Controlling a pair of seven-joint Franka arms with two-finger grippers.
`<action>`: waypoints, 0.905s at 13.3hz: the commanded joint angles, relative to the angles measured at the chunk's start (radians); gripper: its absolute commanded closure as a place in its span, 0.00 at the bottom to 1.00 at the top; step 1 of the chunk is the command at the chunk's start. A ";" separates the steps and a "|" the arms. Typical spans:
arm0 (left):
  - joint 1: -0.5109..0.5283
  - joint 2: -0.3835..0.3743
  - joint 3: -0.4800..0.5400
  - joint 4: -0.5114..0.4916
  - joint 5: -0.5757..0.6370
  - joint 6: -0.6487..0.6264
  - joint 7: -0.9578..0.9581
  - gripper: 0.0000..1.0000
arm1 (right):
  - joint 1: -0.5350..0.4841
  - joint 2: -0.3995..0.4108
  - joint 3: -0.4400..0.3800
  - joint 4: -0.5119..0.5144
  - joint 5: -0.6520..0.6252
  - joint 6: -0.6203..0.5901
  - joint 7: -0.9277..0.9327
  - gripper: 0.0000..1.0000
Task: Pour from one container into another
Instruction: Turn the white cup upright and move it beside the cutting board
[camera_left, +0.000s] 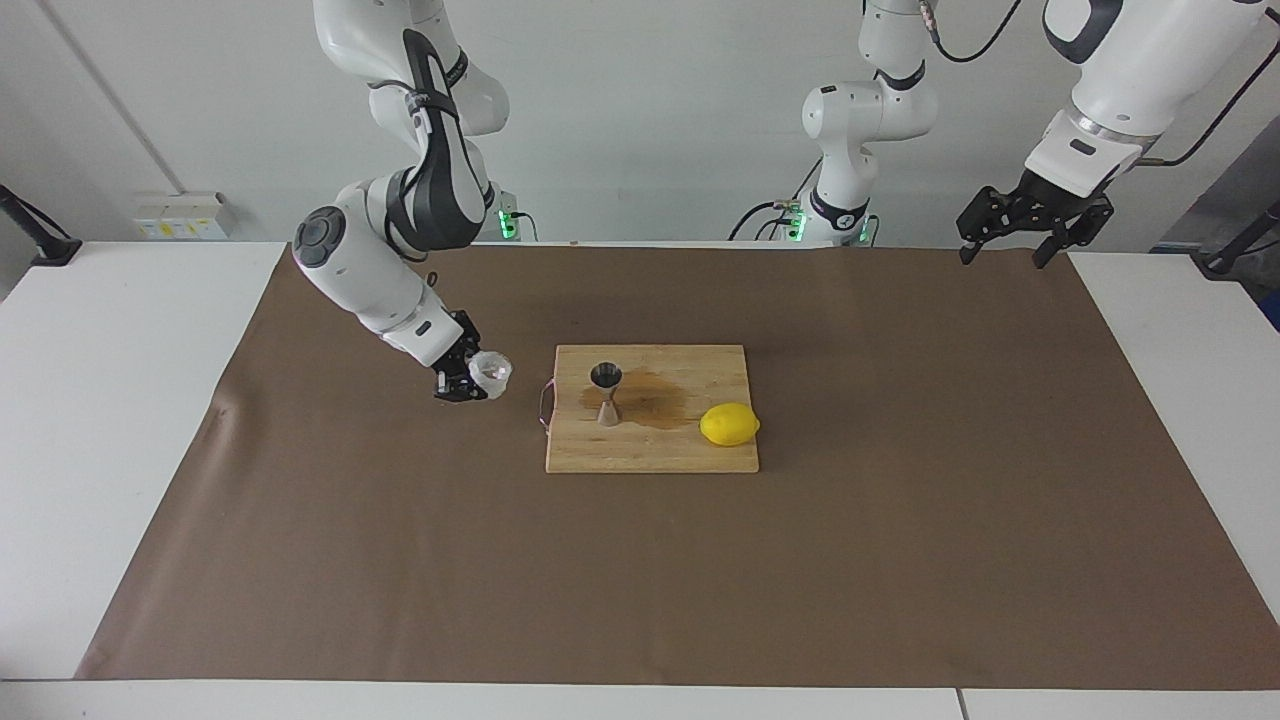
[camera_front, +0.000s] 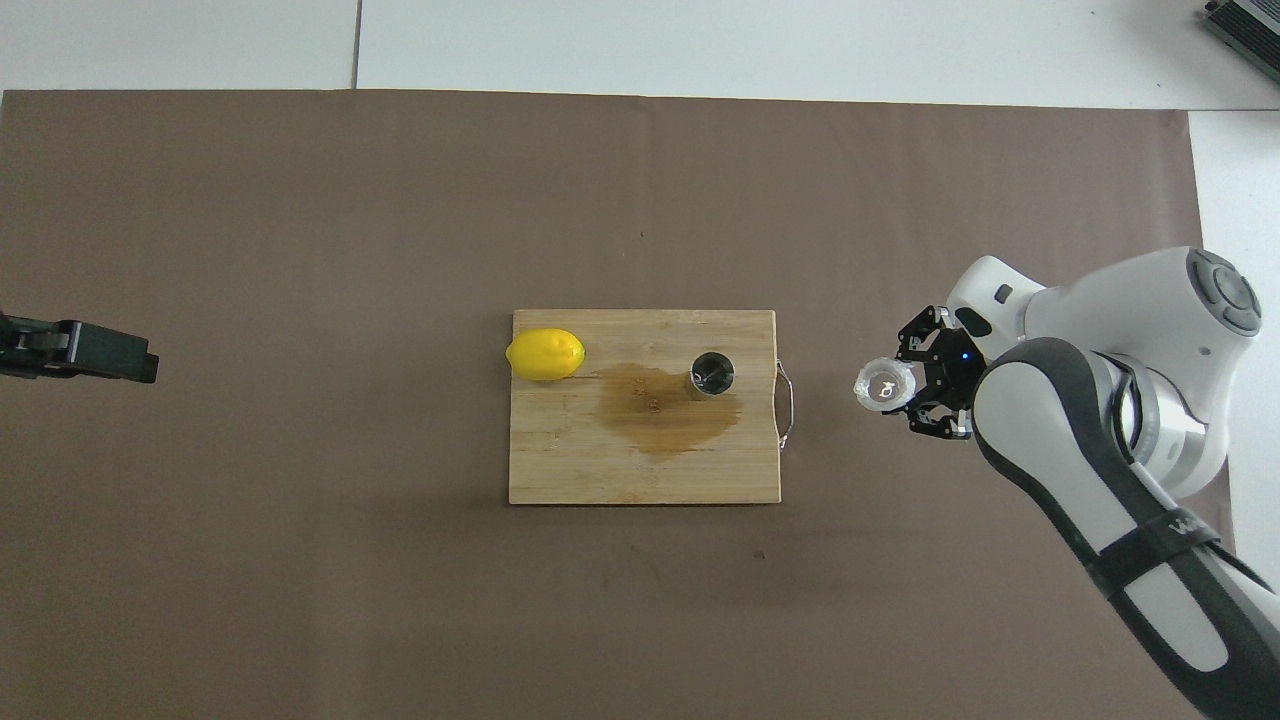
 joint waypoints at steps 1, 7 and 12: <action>-0.005 -0.025 0.006 -0.024 0.013 -0.002 0.008 0.00 | -0.065 0.023 0.012 -0.020 0.059 0.016 -0.109 1.00; -0.005 -0.024 0.008 -0.022 0.013 -0.002 0.008 0.00 | -0.132 0.078 0.012 -0.044 0.105 0.028 -0.210 1.00; -0.005 -0.024 0.006 -0.022 0.013 -0.002 0.008 0.00 | -0.134 0.078 0.011 -0.083 0.106 0.072 -0.220 0.96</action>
